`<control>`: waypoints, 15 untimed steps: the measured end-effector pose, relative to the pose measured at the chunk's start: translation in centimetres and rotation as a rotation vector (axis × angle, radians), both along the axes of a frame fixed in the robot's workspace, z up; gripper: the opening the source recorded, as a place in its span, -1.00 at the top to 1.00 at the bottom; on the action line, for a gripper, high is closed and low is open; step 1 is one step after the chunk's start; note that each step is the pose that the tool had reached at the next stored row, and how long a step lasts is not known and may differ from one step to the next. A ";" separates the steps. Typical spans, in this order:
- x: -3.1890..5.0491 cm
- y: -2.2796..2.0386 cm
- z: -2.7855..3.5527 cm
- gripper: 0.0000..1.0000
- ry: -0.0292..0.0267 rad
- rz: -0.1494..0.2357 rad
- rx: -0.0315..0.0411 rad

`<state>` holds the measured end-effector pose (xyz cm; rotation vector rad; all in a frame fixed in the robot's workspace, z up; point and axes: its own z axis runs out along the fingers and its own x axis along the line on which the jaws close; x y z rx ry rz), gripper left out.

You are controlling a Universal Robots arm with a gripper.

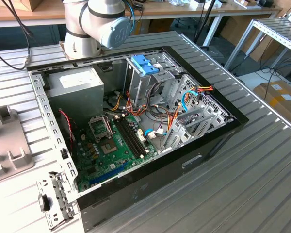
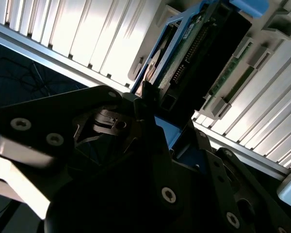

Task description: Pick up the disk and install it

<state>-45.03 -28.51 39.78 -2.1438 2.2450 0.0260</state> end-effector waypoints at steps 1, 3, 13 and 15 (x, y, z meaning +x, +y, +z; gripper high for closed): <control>0.00 0.00 0.06 0.26 0.0001 0.000 0.0000; 0.00 0.00 0.17 0.26 0.0001 0.000 0.0000; 0.00 0.00 0.82 0.26 0.0001 0.000 0.0002; 0.00 0.00 0.96 0.26 0.0001 0.000 0.0003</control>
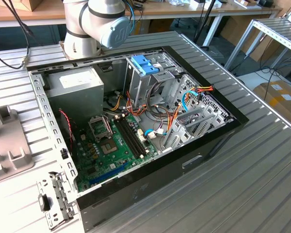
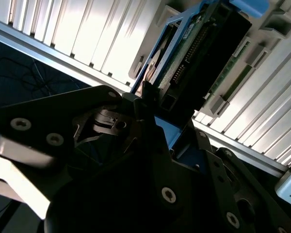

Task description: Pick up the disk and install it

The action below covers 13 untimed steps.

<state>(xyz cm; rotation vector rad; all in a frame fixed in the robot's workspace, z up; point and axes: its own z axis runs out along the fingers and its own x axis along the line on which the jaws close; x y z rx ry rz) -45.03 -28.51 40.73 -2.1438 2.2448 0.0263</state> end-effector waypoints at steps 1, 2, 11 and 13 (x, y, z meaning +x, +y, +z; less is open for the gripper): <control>0.00 0.00 0.05 0.26 0.0000 0.000 0.0000; 0.00 0.00 0.09 0.26 0.0000 0.000 0.0000; 0.00 0.00 0.73 0.26 0.0000 0.000 0.0003; 0.00 0.00 0.88 0.26 0.0000 0.000 0.0002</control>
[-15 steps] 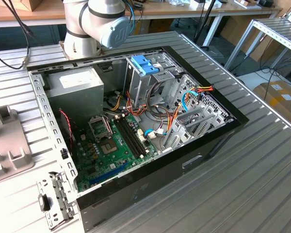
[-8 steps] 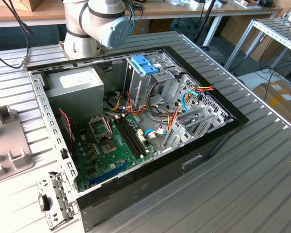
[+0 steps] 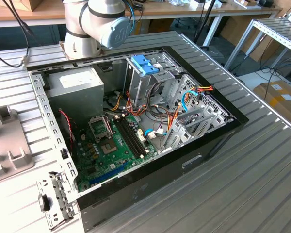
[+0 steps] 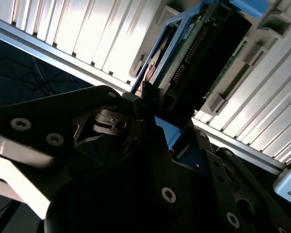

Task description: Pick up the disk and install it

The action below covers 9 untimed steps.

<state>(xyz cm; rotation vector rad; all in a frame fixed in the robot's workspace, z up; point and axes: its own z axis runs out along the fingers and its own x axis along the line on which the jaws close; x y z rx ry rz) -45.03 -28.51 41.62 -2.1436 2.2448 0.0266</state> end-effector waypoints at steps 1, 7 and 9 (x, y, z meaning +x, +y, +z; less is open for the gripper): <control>0.00 0.00 0.05 0.26 -0.0001 0.000 0.0000; 0.00 0.00 0.43 0.26 -0.0001 0.000 0.0001; 0.00 0.00 0.52 0.26 -0.0001 0.000 0.0001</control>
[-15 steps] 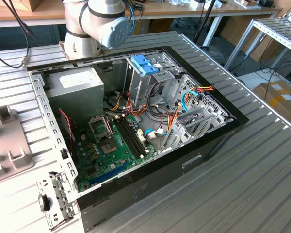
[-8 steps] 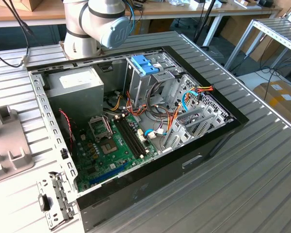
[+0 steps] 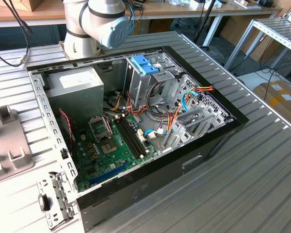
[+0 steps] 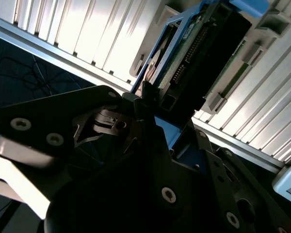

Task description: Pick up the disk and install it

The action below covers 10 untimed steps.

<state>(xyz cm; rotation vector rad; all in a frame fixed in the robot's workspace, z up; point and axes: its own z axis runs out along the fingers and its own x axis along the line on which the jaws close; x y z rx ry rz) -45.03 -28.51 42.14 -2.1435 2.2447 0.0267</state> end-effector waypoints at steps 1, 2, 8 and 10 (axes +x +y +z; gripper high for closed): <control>0.00 0.00 0.04 0.26 0.0000 0.000 0.0000; 0.00 0.00 0.09 0.26 0.0000 0.000 0.0000; 0.00 0.00 0.41 0.26 0.0001 0.000 0.0000; 0.00 0.00 0.49 0.26 0.0000 0.000 0.0001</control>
